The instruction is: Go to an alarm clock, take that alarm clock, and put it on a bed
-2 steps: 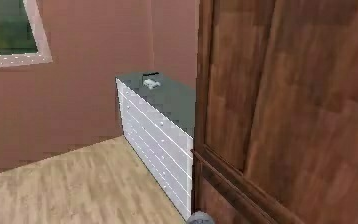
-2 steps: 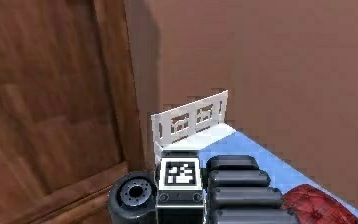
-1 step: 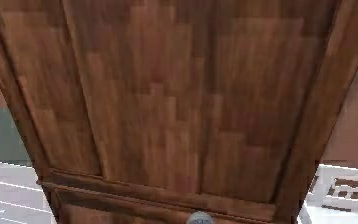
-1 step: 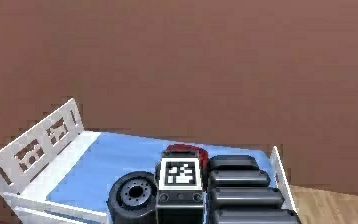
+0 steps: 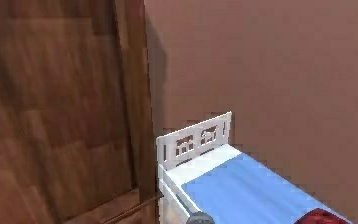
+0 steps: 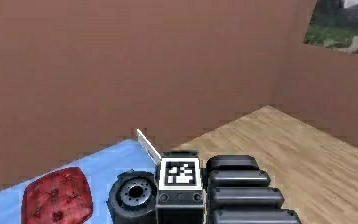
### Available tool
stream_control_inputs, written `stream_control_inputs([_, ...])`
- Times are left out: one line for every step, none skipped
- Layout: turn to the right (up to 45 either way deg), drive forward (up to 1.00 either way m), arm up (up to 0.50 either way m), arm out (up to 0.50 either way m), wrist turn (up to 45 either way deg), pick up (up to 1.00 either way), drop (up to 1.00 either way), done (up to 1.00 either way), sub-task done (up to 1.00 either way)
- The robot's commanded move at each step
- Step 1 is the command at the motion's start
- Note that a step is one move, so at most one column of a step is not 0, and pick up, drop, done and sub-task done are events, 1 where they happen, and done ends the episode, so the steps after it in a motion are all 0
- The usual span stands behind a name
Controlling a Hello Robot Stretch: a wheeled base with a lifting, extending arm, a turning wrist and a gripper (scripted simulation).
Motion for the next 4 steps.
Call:
stream_control_inputs([33.0,0.0,0.0,0.0,0.0,0.0,0.0,0.0,0.0])
stream_control_inputs([-45.0,0.0,0.0,0.0,0.0,0.0,0.0,0.0,0.0])
stream_control_inputs([-45.0,0.0,0.0,0.0,0.0,0.0,0.0,0.0,0.0])
stream_control_inputs([-45.0,0.0,0.0,0.0,0.0,0.0,0.0,0.0,0.0])
